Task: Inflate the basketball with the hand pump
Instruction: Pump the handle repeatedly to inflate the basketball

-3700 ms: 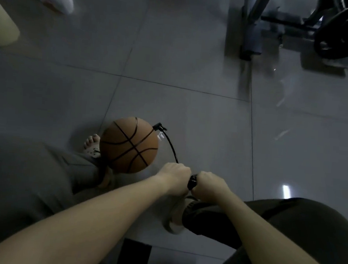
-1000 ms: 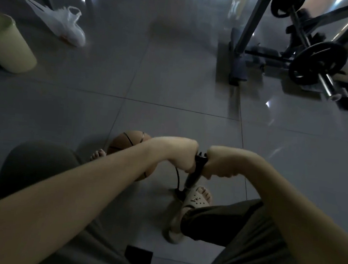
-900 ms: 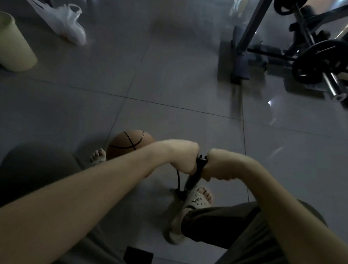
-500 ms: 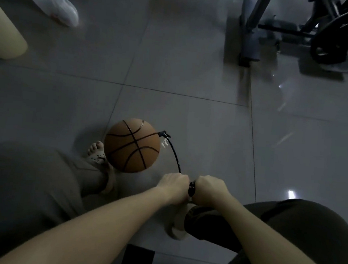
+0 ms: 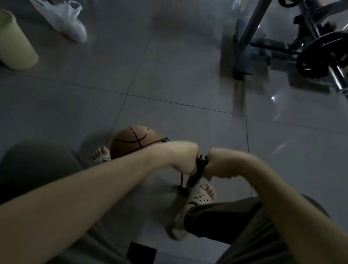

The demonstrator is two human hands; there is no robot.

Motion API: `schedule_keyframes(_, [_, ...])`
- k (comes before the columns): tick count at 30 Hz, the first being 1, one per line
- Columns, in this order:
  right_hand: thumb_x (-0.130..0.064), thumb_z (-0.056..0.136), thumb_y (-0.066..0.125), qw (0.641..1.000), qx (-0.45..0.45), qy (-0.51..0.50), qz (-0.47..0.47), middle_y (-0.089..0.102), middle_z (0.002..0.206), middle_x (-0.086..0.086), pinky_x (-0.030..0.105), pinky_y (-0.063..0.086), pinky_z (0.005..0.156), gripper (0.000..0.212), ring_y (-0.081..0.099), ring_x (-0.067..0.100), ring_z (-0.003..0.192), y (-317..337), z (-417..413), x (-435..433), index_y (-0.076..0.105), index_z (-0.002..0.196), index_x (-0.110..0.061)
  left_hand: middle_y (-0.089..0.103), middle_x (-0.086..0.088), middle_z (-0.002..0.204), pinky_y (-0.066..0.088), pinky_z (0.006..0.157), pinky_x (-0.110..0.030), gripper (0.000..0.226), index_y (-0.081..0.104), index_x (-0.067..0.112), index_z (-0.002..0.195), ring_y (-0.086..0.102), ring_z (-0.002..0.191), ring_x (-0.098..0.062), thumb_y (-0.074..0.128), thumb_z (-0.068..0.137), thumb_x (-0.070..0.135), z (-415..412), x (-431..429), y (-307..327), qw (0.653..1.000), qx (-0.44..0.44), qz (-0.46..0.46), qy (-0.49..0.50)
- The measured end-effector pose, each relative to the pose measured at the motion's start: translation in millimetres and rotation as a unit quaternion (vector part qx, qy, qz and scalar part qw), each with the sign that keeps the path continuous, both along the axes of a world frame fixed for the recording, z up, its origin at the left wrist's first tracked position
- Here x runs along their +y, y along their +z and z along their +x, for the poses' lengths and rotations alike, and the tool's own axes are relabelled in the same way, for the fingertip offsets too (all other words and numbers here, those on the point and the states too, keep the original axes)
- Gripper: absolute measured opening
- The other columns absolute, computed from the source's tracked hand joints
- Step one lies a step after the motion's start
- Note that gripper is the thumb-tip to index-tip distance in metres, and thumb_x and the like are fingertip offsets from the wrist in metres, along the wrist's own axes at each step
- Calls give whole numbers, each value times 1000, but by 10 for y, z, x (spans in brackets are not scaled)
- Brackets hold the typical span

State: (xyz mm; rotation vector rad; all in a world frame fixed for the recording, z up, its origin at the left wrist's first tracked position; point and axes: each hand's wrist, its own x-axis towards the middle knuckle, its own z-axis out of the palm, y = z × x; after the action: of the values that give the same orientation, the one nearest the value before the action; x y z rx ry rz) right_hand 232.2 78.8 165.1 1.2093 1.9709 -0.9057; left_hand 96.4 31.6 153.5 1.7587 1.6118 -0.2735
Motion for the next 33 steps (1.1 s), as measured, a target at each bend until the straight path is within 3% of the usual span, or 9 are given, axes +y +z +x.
schedule_keyframes(4, [-20, 86, 68, 1000, 6, -10, 18, 56, 68, 4, 24, 40, 50, 15, 46, 15, 52, 143, 28, 196, 70, 93, -7, 57, 0, 68, 38, 47, -26, 16, 60, 14, 79, 51, 56, -15, 66, 92, 21, 23, 177, 145, 999, -16, 14, 26])
schedule_keyframes(7, [-21, 89, 64, 999, -11, 6, 35, 59, 72, 4, 29, 48, 60, 17, 54, 19, 63, -370, 47, 35, 69, 88, -5, 57, -1, 72, 40, 50, -29, 17, 55, 15, 78, 55, 60, -18, 64, 90, 22, 151, 65, -309, 999, 17, 27, 15])
schedule_keyframes(12, [-33, 89, 54, 997, -26, 8, 79, 55, 72, -1, 34, 51, 67, 25, 59, 24, 74, -1141, 139, -52, 48, 68, -19, 54, -4, 83, 40, 65, -34, 17, 50, 15, 89, 56, 76, -27, 62, 92, 27, 232, -27, -945, 999, 33, 37, 4])
schedule_keyframes(16, [-37, 90, 51, 995, -39, 19, 91, 67, 102, 4, 36, 54, 79, 20, 66, 28, 93, -1441, 155, -174, 60, 93, -18, 68, -11, 103, 39, 67, -34, 8, 56, 16, 94, 64, 87, -30, 59, 93, 23, 274, -119, -1302, 999, 34, 11, 10])
schedule_keyframes(20, [-37, 92, 51, 994, -32, 13, 104, 65, 106, 5, 35, 52, 81, 22, 65, 28, 95, -1512, 97, -177, 59, 98, -17, 68, -12, 106, 41, 69, -36, 8, 59, 14, 97, 65, 91, -31, 56, 95, 22, 230, -133, -1394, 999, 47, 13, 11])
schedule_keyframes(24, [-38, 93, 53, 996, -63, 8, 61, 65, 115, 4, 36, 49, 82, 33, 64, 27, 105, -1375, -2, -389, 61, 117, -17, 68, -12, 108, 44, 69, -35, 17, 62, 12, 104, 66, 95, -32, 58, 96, 26, 168, -264, -1262, 997, 47, -54, -12])
schedule_keyframes(28, [-33, 90, 59, 998, -20, 50, 42, 66, 86, 4, 33, 52, 72, 19, 64, 26, 81, -766, 13, -339, 63, 86, -14, 57, -5, 69, 40, 52, -30, 25, 52, 15, 72, 54, 59, -23, 65, 91, 24, 68, -240, -712, 998, 23, -59, -24])
schedule_keyframes(30, [-26, 88, 64, 999, 5, 35, 35, 61, 70, 1, 31, 50, 62, 18, 59, 21, 67, -364, 3, -209, 62, 73, -16, 53, -2, 61, 38, 48, -28, 27, 54, 15, 67, 50, 53, -21, 70, 87, 23, 7, -127, -337, 999, 7, -37, -18])
schedule_keyframes(33, [-28, 87, 69, 998, 38, 2, 51, 60, 61, 0, 23, 42, 46, 18, 51, 14, 49, 45, 17, 40, 69, 76, -14, 56, -1, 61, 40, 50, -29, 21, 61, 13, 69, 52, 55, -21, 72, 85, 21, -48, 99, 89, 1000, -21, -8, -4])
